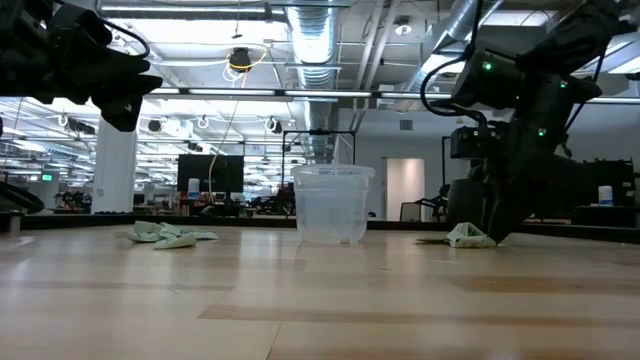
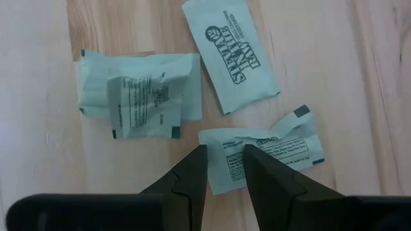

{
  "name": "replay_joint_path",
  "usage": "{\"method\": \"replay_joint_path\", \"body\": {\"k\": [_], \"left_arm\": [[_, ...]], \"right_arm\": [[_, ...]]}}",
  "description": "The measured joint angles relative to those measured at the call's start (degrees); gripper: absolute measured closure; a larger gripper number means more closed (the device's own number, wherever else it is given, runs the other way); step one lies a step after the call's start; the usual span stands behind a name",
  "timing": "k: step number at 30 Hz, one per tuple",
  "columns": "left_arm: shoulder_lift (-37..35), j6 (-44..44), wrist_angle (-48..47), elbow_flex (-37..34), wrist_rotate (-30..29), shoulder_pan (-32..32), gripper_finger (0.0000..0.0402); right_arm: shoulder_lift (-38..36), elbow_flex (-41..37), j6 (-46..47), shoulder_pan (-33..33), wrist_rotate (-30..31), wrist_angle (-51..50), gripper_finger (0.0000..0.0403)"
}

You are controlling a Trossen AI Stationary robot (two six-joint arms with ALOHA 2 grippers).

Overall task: Pick and place items into bin
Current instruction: Put the green stevia packet into the top transparent bin

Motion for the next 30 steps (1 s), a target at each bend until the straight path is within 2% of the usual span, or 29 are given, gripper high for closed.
{"method": "replay_joint_path", "body": {"k": [7, 21, 25, 30], "left_arm": [[0.0, 0.0, 0.0, 0.0, 0.0, 0.0, 0.0288], [0.0, 0.0, 0.0, 0.0, 0.0, 0.0, 0.0287], [0.0, 0.0, 0.0, 0.0, 0.0, 0.0, 0.0288], [0.0, 0.0, 0.0, 0.0, 0.0, 0.0, 0.0288]], "right_arm": [[0.0, -0.1, 0.1, 0.0, 0.1, 0.2, 0.0315], [0.1, -0.2, 0.1, 0.0, 0.5, 1.2, 0.0378], [-0.9, -0.3, 0.2, 0.0, 2.5, 1.3, 0.0397], [-4.5, -0.7, 0.3, -0.1, 7.1, 0.4, 0.0397]]}}
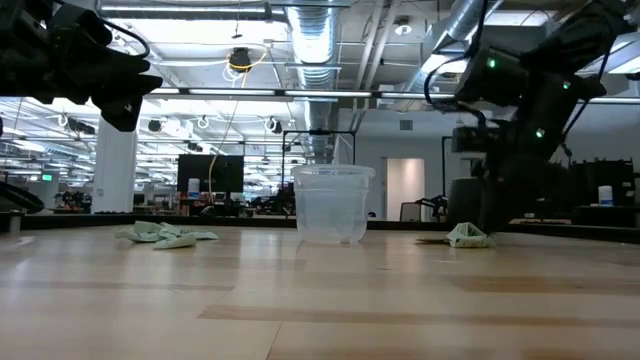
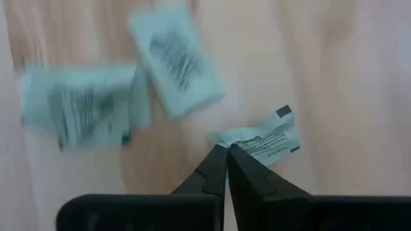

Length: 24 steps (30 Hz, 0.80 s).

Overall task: Pick and place items into bin
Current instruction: Put the green stevia packet into the top transparent bin

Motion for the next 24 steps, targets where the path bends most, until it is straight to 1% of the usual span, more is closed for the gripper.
{"method": "replay_joint_path", "body": {"k": [6, 10, 13, 17, 24], "left_arm": [[0.0, 0.0, 0.0, 0.0, 0.0, 0.0, 0.0288], [0.0, 0.0, 0.0, 0.0, 0.0, 0.0, 0.0288], [0.0, 0.0, 0.0, 0.0, 0.0, 0.0, 0.0288], [0.0, 0.0, 0.0, 0.0, 0.0, 0.0, 0.0288], [0.0, 0.0, 0.0, 0.0, 0.0, 0.0, 0.0288]], "right_arm": [[-5.1, 0.2, -0.1, 0.0, 6.1, 0.9, 0.0401], [-8.3, 0.2, -0.7, 0.0, 10.4, 5.1, 0.0398], [-10.0, 0.2, -3.6, 0.0, 11.2, 11.7, 0.0398], [-11.3, 0.3, -8.1, 0.0, 11.1, 23.2, 0.0401], [-10.4, 0.4, -15.3, 0.0, 10.8, 42.9, 0.0397]]}}
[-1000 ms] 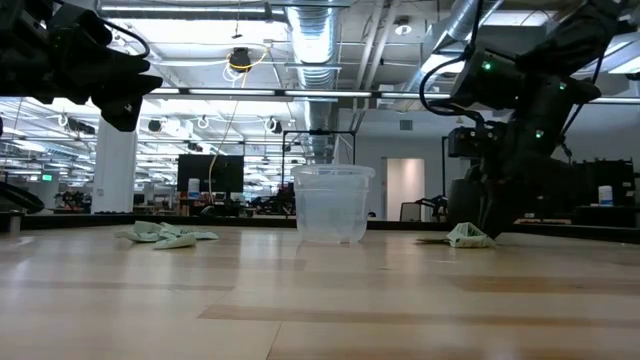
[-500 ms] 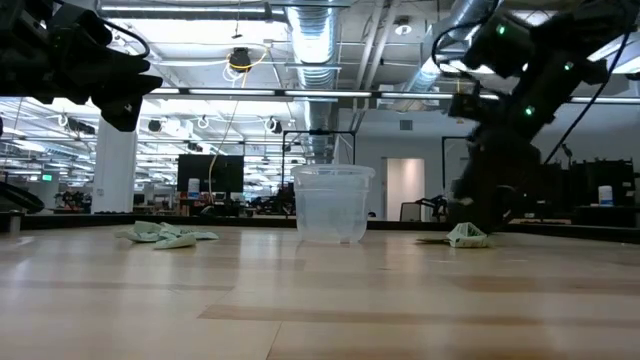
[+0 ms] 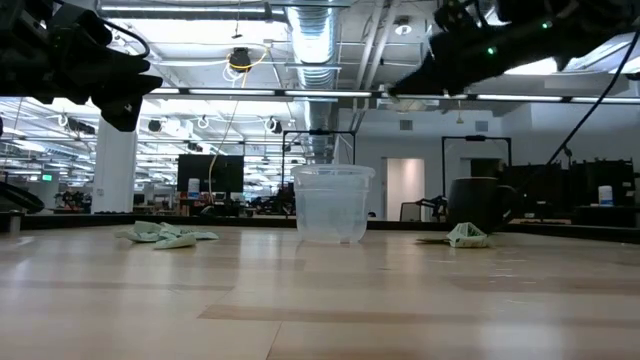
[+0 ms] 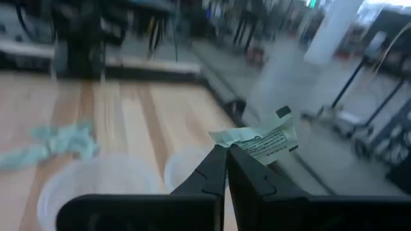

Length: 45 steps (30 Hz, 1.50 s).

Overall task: Pick and place items into bin
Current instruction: Put the green stevia packet into the top transparent bin

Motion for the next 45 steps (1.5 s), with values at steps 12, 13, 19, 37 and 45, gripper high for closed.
{"method": "replay_joint_path", "body": {"k": [12, 13, 19, 37, 45], "left_arm": [[0.0, 0.0, 0.0, 0.0, 0.0, 0.0, 0.0287], [0.0, 0.0, 0.0, 0.0, 0.0, 0.0, 0.0288], [0.0, 0.0, 0.0, 0.0, 0.0, 0.0, 0.0288], [0.0, 0.0, 0.0, 0.0, 0.0, 0.0, 0.0288], [0.0, 0.0, 0.0, 0.0, 0.0, 0.0, 0.0288]], "right_arm": [[10.2, 0.1, 0.0, -5.4, -5.9, 21.3, 0.0397], [11.4, 0.2, 0.8, -6.2, -6.3, 21.6, 0.0397], [19.9, 2.8, 3.7, -9.7, -9.8, 21.9, 0.0397], [32.5, 8.6, 4.7, -9.8, -12.2, 20.5, 0.0397], [32.5, 8.5, 4.7, -9.6, -12.0, 19.8, 0.0397]]}}
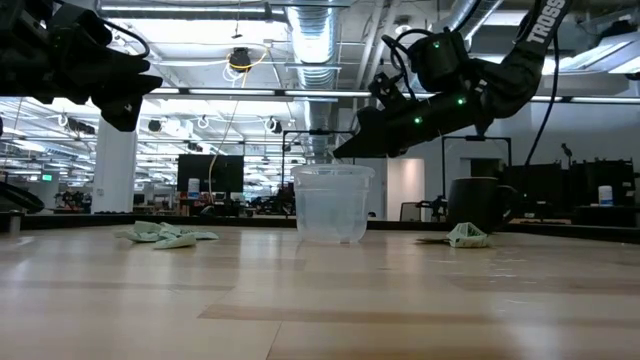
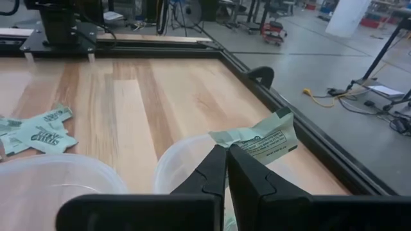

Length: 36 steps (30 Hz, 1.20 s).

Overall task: Pick and place items into bin
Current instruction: Put the green stevia packet into the top transparent bin

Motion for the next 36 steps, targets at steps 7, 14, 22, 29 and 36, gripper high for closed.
{"method": "replay_joint_path", "body": {"k": [7, 14, 22, 29, 36], "left_arm": [[0.0, 0.0, 0.0, 0.0, 0.0, 0.0, 0.0287], [0.0, 0.0, 0.0, 0.0, 0.0, 0.0, 0.0288], [0.0, 0.0, 0.0, 0.0, 0.0, 0.0, 0.0287], [0.0, 0.0, 0.0, 0.0, 0.0, 0.0, 0.0288], [0.0, 0.0, 0.0, 0.0, 0.0, 0.0, 0.0288]], "right_arm": [[0.0, 0.0, 0.0, 0.0, 0.0, 0.0, 0.0384], [0.0, 0.0, 0.0, 0.0, 0.0, 0.0, 0.0354], [0.0, 0.0, -0.3, 0.0, 0.1, 0.0, 0.0349], [-3.0, -0.1, -0.5, 0.1, 0.2, -2.4, 0.0349], [-13.5, -0.1, -0.5, 0.9, 0.2, -16.5, 0.0349]]}}
